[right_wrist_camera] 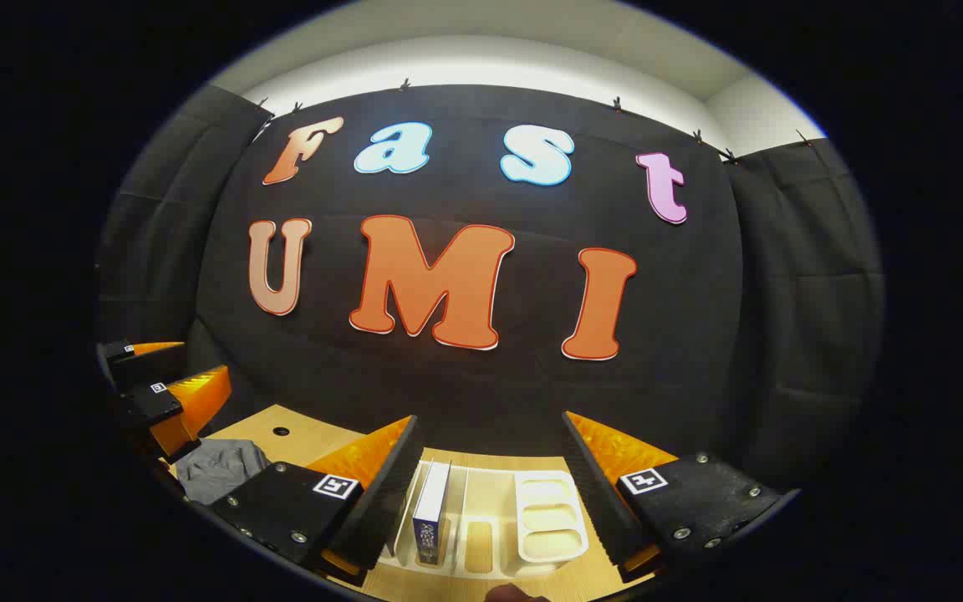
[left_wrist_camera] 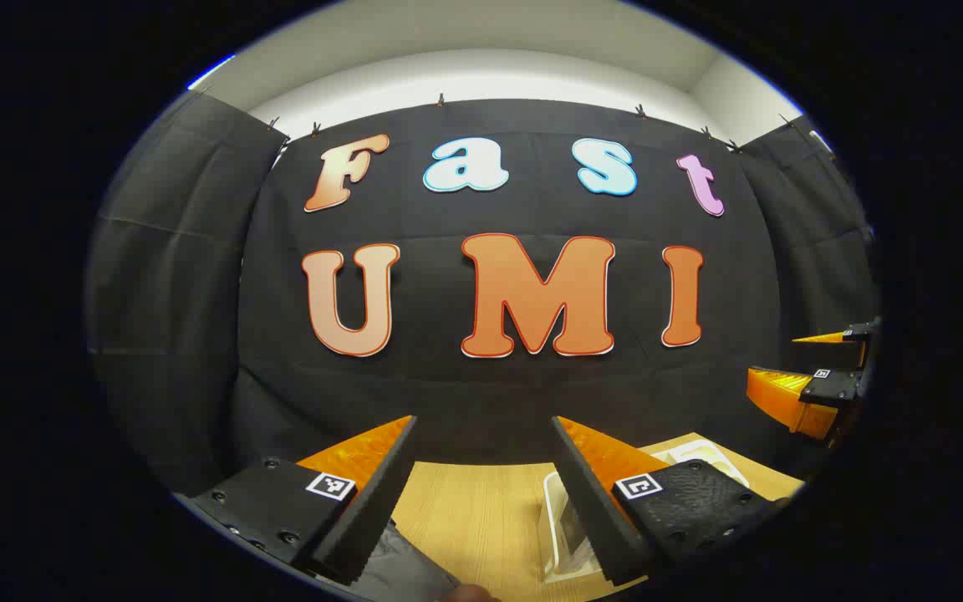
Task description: Open the schoolbag, grab two books from the bookshelf and put them into the schoolbag.
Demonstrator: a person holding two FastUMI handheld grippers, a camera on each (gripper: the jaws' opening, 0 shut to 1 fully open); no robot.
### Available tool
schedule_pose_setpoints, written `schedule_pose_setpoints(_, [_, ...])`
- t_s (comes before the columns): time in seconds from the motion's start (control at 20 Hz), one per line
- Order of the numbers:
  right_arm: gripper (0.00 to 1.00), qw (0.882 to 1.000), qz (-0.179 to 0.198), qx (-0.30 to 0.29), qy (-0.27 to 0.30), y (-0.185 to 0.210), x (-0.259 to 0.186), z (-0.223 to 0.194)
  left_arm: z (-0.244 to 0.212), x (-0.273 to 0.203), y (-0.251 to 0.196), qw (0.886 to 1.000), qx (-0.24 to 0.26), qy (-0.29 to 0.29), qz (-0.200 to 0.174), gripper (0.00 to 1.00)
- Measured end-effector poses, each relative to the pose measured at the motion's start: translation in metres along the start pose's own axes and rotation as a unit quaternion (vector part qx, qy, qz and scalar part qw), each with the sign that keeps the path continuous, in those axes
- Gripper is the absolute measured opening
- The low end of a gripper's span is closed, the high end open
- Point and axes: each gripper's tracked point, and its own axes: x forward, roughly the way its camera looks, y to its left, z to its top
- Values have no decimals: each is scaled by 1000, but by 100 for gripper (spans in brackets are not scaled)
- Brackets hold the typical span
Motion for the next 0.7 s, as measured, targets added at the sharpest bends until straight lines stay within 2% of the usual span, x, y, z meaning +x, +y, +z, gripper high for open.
schedule_pose_setpoints(0.5, [98, 1000, 1, -6, 14, 3, -5, -10, -6, -6, 2, 1000, 4, 2, 1, 97])
schedule_pose_setpoints(0.55, [98, 1000, 2, -7, 13, 4, -4, -10, -7, -6, 1, 1000, 4, 2, 1, 100])
schedule_pose_setpoints(0.7, [98, 1000, 5, -1, 9, 6, -2, -6, -6, -6, 0, 1000, 5, 1, 1, 100])
